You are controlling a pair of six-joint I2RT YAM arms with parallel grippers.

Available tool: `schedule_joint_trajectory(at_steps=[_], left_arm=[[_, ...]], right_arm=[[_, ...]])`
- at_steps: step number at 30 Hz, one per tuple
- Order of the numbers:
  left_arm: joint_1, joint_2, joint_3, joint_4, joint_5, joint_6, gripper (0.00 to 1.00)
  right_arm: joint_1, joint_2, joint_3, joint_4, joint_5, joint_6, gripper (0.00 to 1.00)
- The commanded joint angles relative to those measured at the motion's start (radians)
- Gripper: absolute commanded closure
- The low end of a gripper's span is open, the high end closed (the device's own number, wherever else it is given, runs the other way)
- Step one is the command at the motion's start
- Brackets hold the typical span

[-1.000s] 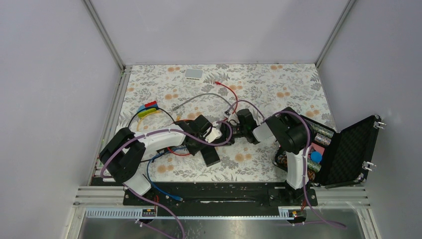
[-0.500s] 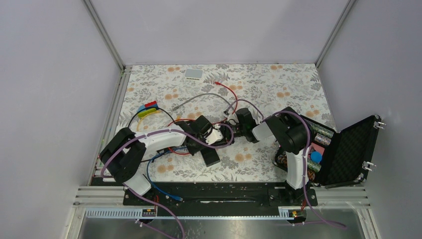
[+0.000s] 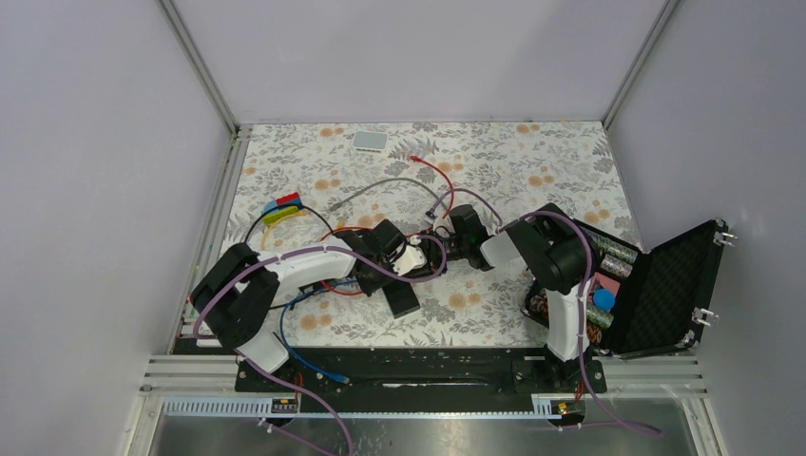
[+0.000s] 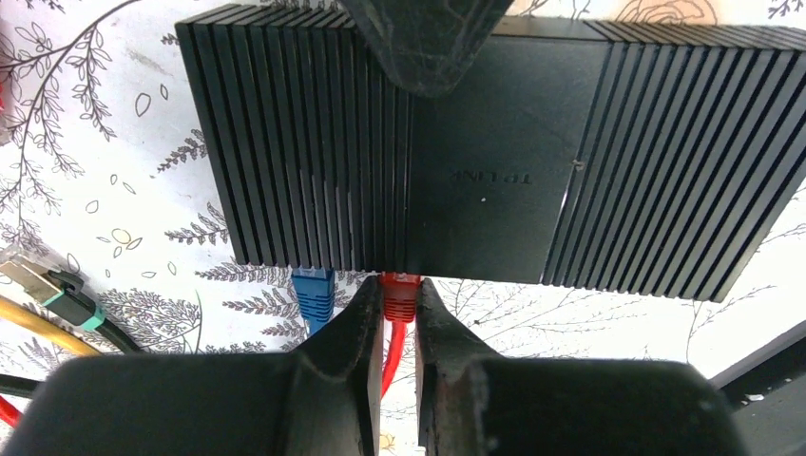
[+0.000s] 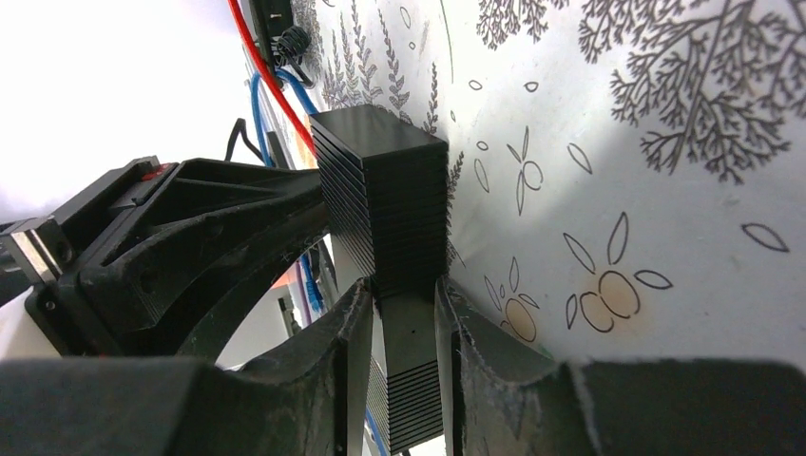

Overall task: Insert the plug into the switch port
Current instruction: Insert the connector into the switch port.

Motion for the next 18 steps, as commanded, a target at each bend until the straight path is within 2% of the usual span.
schedule_joint_trajectory(at_steps=[1, 4, 10, 18], left_arm=[[-0.052, -0.011, 0.067, 0.645, 0.223, -0.12, 1.0], [-0.049, -0.016, 0.038, 0.721, 0.209, -0.141, 1.0], [-0.052, -0.008, 0.063, 0.751, 0.152, -0.102, 1.0], [-0.079, -0.036, 0.061, 0.791, 0.26, 0.082, 1.0]], right_arm=[[0.145, 0.076, -0.017, 0.003, 0.045, 0.024, 0.66], [0.149, 0.085, -0.03, 0.031, 0.045, 0.042, 0.66], [0.162, 0.082, -0.052, 0.062, 0.052, 0.07, 0.66], [0.162, 0.059, -0.039, -0.026, 0.067, 0.023, 0.66]])
